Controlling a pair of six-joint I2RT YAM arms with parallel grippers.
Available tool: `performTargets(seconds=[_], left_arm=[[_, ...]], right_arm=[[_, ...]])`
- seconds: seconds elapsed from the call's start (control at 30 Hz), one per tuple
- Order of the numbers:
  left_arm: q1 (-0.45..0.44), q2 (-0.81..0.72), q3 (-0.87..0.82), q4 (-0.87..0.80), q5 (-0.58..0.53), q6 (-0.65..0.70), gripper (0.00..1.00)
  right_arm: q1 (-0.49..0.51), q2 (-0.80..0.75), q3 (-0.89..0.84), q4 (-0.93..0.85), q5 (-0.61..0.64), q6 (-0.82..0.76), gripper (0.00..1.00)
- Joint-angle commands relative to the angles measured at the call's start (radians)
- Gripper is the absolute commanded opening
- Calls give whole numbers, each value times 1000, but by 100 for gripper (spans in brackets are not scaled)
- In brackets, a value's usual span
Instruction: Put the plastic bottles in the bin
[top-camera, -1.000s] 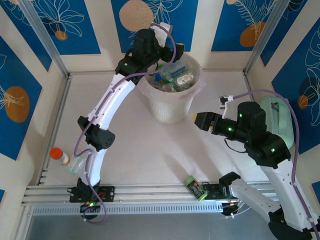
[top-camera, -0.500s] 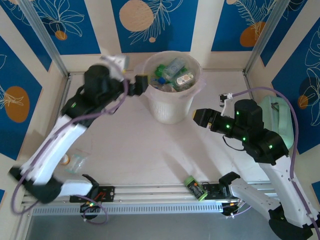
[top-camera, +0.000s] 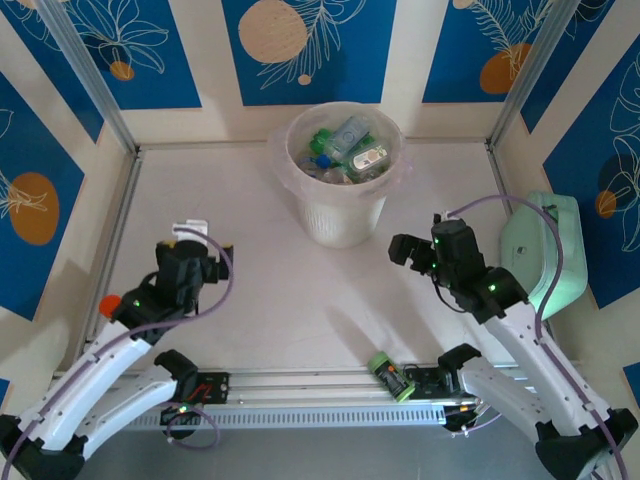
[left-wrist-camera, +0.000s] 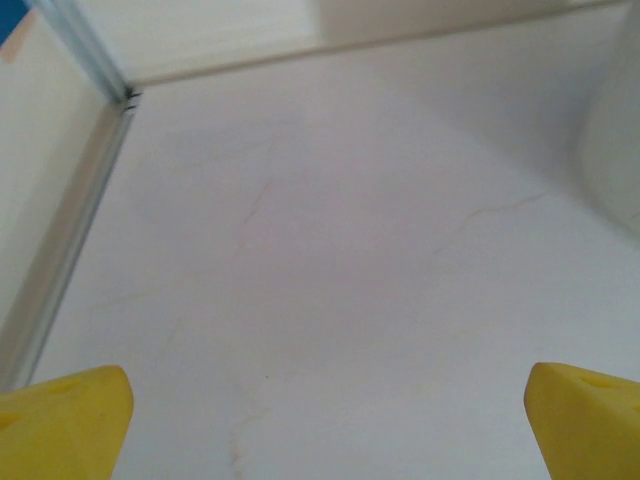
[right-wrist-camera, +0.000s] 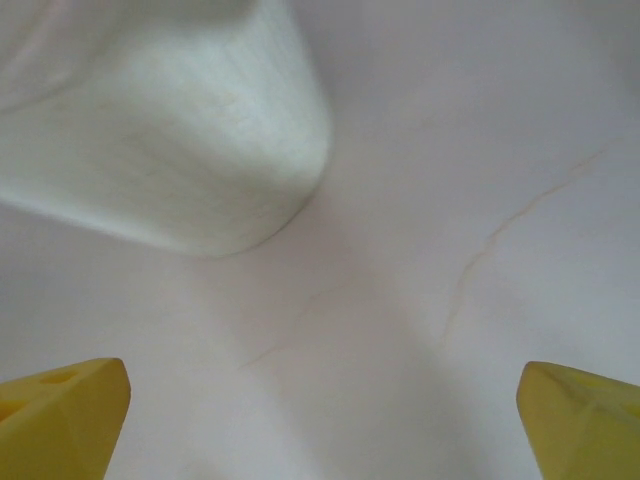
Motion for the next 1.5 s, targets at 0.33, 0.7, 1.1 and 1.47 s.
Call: performTargets(seconds=[0.33, 0.7, 1.1, 1.47], left_arm=[[205, 277, -249, 753, -111, 223, 100], [341, 770, -243, 1244, 43, 309, 100], [484, 930, -342, 1609, 403, 241, 100], [460, 896, -329, 1522, 418, 270, 100]], right_arm=[[-353, 159, -293, 446, 341, -80, 99], [-406, 563, -288, 921, 196, -282, 99], [-447, 777, -455, 1657, -311, -467, 99], [-406, 759, -417, 1528, -236, -497, 99]])
